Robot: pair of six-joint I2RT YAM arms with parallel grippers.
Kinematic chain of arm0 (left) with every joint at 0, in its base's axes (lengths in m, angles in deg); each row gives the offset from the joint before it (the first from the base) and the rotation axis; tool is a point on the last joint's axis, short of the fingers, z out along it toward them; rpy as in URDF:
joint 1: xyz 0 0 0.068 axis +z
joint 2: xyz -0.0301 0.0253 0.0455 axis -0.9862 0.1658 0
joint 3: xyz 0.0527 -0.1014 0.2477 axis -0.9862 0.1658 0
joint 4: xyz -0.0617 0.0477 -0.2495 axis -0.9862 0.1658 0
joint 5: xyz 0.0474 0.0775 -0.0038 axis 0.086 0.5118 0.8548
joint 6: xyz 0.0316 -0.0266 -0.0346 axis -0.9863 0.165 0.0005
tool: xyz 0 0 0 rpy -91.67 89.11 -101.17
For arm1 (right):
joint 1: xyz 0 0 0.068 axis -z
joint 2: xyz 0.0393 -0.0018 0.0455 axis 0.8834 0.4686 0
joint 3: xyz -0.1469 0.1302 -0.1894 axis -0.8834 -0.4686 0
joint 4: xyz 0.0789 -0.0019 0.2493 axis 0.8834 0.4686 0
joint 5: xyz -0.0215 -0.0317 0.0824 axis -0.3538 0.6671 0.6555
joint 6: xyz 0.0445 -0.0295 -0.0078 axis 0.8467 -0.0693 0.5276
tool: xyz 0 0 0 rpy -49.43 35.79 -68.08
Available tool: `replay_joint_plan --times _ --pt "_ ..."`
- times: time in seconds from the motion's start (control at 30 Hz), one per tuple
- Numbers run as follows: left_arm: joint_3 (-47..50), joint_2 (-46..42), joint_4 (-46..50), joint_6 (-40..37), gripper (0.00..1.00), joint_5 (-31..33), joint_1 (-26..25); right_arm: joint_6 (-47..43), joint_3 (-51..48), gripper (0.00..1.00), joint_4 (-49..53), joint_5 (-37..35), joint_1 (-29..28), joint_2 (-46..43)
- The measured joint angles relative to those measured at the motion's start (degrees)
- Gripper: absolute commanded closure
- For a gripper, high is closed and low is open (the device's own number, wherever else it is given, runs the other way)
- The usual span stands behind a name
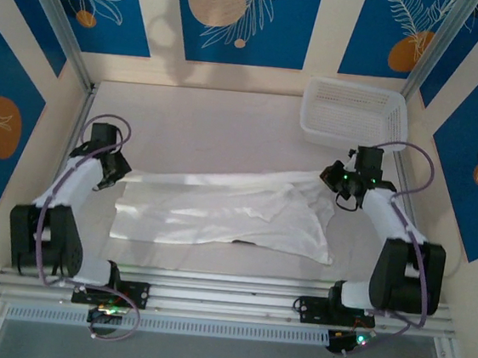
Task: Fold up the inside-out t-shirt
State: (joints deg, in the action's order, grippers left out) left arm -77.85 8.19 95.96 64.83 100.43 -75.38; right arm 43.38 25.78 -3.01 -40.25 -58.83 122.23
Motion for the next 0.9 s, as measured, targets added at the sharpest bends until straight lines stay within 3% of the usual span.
replay_joint_plan --times 0.1,0.17,0.2,0.27,0.37,0.53,0.63,0.9 --pt "4.5 -7.3 -0.2 1.2 1.00 1.7 -0.1 2.2 -7.1 1.00 -2.7 -1.3 0.0 -6.6" --pt "7.8 -9.8 -0.1 2.3 0.97 3.3 -0.1 3.3 -12.0 0.90 -3.5 -1.7 0.0 -8.4" --pt "9.0 -10.2 -0.1 2.8 0.90 3.7 -0.2 3.9 -14.0 0.82 -3.5 -1.8 0.0 -8.3" --pt "12.0 -10.3 -0.2 3.8 0.65 4.2 -0.3 4.8 -17.6 0.66 -3.0 -2.0 0.1 -8.2" --pt "13.9 -10.3 0.0 4.6 0.50 4.5 -0.3 5.6 -19.0 0.57 -1.4 -2.4 0.5 -8.9" --pt "12.5 -12.7 -1.0 4.0 0.46 4.2 -1.9 4.3 -13.6 0.50 0.7 -2.4 0.0 -11.7" --pt "9.1 -14.0 -1.4 3.0 0.45 3.7 -6.0 1.4 -7.7 0.46 0.3 -3.0 -2.7 -9.9" --pt "5.5 -13.7 -5.6 -2.5 0.38 -0.3 -20.4 -4.5 2.0 0.46 0.8 -3.2 -6.8 8.1"
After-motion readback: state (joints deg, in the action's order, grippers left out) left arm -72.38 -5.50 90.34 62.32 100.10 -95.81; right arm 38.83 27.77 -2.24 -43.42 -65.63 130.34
